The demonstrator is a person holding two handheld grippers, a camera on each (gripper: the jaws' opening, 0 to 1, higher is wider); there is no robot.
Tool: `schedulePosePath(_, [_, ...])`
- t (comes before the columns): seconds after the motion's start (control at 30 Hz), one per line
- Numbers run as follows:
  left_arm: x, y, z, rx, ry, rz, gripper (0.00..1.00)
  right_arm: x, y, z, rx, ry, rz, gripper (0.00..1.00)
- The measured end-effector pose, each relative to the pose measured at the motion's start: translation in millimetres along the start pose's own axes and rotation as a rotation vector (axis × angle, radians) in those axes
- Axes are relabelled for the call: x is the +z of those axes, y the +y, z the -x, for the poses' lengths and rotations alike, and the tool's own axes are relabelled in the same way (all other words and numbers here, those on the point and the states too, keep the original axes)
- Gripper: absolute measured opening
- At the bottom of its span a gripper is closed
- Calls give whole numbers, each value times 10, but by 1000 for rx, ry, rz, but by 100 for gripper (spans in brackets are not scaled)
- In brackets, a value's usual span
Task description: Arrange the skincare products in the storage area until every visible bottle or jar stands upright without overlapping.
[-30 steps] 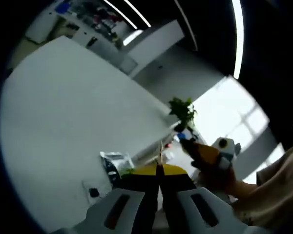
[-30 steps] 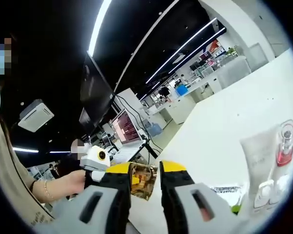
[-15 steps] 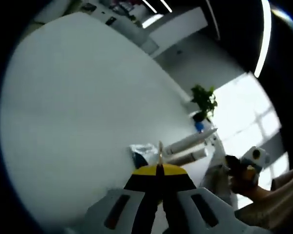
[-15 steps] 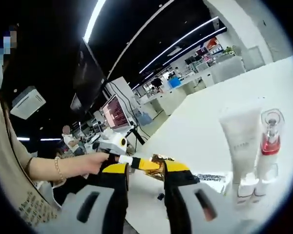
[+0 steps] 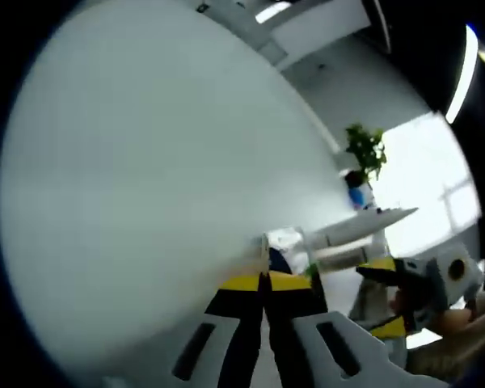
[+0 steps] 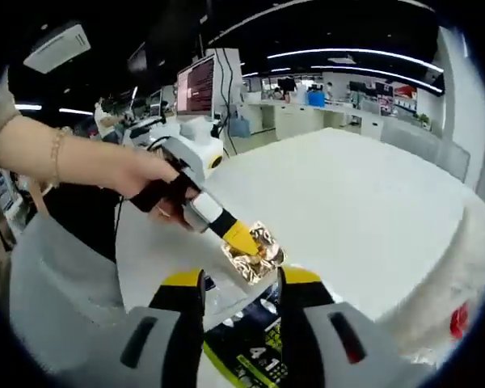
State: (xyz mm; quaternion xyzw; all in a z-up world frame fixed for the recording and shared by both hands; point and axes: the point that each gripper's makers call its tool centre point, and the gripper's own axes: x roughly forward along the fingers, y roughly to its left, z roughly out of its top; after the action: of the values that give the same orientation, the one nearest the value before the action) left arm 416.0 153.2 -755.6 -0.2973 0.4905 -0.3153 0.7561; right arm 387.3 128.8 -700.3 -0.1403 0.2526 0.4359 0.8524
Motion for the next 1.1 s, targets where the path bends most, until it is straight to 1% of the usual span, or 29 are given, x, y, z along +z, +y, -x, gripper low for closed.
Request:
schedulePosePath(0.03, [-3, 26, -8, 9, 4, 1, 0, -24, -27, -98, -12, 31, 31, 36])
schedulePosePath(0.07, [-13, 58, -21, 20, 12, 1, 0, -50, -53, -148, -23, 58, 51, 35])
schedulePosePath(0.1, [-17, 65, -25, 22, 14, 2, 0, -44, -58, -242, -24, 60, 65, 35])
schedulePosePath(0.13, [-7, 117, -44, 28, 22, -1, 0, -41, -51, -290, -17, 60, 65, 35])
schedulePosePath(0.17, [-9, 120, -48, 27, 22, 4, 0, -55, -49, -346, -11, 70, 74, 35])
schedulePosePath(0.23, [-1, 109, -51, 23, 18, 12, 0, -108, -54, -468, -4, 100, 87, 33])
schedulePosePath(0.3, [-5, 121, -53, 33, 21, -1, 0, -169, -33, -569, 15, 124, 87, 34])
schedulePosePath(0.37, [-17, 148, -51, 40, 25, -4, 0, -227, -44, -628, 13, 150, 105, 34])
schedulePosePath(0.4, [-24, 167, -48, 46, 28, -7, 0, -277, -55, -668, 14, 176, 116, 33])
schedulePosePath(0.47, [-39, 205, -44, 62, 38, -27, 0, -325, -86, -717, 10, 197, 102, 32])
schedulePosePath(0.53, [-41, 202, -47, 59, 38, -29, 0, -358, -88, -765, 24, 209, 89, 32])
schedulePosePath(0.6, [-43, 210, -49, 62, 40, -34, 0, -392, -91, -804, 28, 225, 118, 33])
schedulePosePath(0.67, [-40, 222, -56, 66, 40, -47, 0, -405, -91, -835, 42, 226, 102, 33])
schedulePosePath(0.73, [-39, 224, -58, 68, 41, -48, 0, -400, -119, -839, 42, 227, 83, 35])
schedulePosePath(0.83, [-19, 238, -47, 77, 44, -88, 0, -408, -109, -843, 56, 228, 49, 35])
schedulePosePath(0.97, [-23, 248, -28, 96, 72, -157, 0, -408, -69, -851, 55, 237, 72, 33])
schedulePosePath(1.07, [-11, 296, 35, 136, 101, -234, 0, -408, -56, -859, 59, 239, 72, 32])
schedulePosePath(1.1, [8, 313, 53, 148, 98, -252, 2, -409, -58, -856, 57, 239, 68, 32])
